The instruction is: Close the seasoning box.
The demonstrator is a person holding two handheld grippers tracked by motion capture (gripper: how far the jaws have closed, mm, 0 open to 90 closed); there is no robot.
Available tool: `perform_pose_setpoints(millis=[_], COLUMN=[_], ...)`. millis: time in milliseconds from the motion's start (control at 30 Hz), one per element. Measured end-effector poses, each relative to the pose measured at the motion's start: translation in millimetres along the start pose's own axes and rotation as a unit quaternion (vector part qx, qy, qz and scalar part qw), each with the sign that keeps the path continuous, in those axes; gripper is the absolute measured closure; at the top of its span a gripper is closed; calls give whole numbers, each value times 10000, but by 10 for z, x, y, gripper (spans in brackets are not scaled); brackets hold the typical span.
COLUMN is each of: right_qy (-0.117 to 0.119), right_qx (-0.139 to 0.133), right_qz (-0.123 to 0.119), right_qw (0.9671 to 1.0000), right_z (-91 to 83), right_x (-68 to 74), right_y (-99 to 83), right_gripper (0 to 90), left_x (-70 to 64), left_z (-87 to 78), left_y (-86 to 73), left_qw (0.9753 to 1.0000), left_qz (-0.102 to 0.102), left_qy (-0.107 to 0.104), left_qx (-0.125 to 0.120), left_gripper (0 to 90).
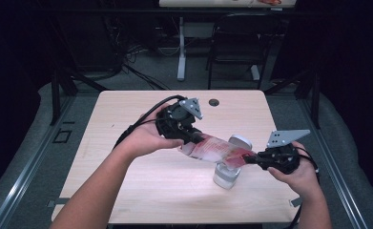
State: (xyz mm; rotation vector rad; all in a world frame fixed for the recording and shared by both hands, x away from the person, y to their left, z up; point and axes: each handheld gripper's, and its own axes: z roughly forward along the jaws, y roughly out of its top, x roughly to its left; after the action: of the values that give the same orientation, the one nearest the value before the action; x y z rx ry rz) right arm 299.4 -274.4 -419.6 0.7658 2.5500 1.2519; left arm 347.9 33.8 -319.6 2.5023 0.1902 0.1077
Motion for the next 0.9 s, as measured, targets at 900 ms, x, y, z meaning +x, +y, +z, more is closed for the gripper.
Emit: perform_pose_setpoints(millis=[900], right_qy=[33], right_qx=[-691], right_qz=[19], right_qw=[9976], right_z=[165], right_x=[34], right_y=[77], right_gripper=[786], left_x=[132], left_z=[30], left_y=[-637], left_qw=[9971], left_qz=[-588], left_qy=[-182], left_qx=[-438], left_gripper=[797])
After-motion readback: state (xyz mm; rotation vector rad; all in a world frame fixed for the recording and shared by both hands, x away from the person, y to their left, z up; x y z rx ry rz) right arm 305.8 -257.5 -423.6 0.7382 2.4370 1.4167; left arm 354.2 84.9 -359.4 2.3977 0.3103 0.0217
